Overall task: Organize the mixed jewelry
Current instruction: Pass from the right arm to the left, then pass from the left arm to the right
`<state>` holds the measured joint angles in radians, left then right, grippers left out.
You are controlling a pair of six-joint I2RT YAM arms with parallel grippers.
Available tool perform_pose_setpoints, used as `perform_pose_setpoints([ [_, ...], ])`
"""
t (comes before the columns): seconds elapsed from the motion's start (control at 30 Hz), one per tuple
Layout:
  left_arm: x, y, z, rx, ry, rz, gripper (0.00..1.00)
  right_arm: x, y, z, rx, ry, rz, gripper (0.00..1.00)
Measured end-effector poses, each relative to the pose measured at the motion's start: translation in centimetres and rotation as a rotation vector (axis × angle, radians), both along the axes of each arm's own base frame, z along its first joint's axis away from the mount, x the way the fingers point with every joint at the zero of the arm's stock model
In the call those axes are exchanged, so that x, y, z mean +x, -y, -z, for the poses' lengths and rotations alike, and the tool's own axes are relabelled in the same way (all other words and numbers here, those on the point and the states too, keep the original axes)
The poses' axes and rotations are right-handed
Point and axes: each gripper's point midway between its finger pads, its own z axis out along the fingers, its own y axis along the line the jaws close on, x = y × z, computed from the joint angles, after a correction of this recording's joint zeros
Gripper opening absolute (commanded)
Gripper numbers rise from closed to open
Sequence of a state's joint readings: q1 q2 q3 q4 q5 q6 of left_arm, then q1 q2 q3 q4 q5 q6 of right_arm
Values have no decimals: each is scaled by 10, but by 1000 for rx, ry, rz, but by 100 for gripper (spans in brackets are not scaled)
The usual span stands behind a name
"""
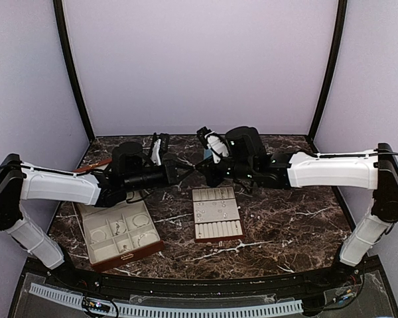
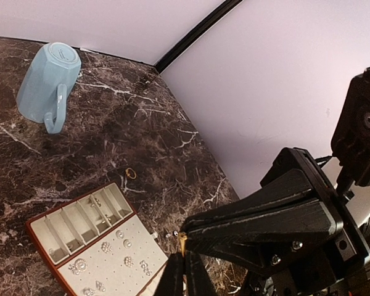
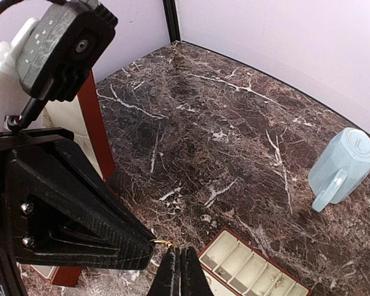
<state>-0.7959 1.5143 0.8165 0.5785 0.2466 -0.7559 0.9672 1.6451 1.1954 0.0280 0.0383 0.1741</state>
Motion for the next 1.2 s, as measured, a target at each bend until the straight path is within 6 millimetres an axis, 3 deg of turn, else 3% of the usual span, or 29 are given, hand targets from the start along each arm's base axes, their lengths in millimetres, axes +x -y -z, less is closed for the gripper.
perform_pose_setpoints([
  [0.13, 0, 0, 1, -1, -8, -1, 0, 0, 2, 1, 0, 4, 6, 0],
  [0.33, -1, 1, 0, -6, -3, 6, 0, -4, 10, -7, 47, 1, 18, 38],
  [0.5, 2, 0, -6, -17, 30, 16, 0, -4, 25, -32, 177, -33, 15, 50],
  [0.73, -2, -6, -23, -55, 119, 93, 0, 9, 46, -51, 383, -171, -45, 51],
  [0.93, -15, -6, -44, -110, 217, 204, 0, -18, 33, -63, 472, -293, -227, 44],
  [1.2, -38, 0, -64, -172, 297, 335, 0, -37, 20, -52, 473, -403, -339, 32],
])
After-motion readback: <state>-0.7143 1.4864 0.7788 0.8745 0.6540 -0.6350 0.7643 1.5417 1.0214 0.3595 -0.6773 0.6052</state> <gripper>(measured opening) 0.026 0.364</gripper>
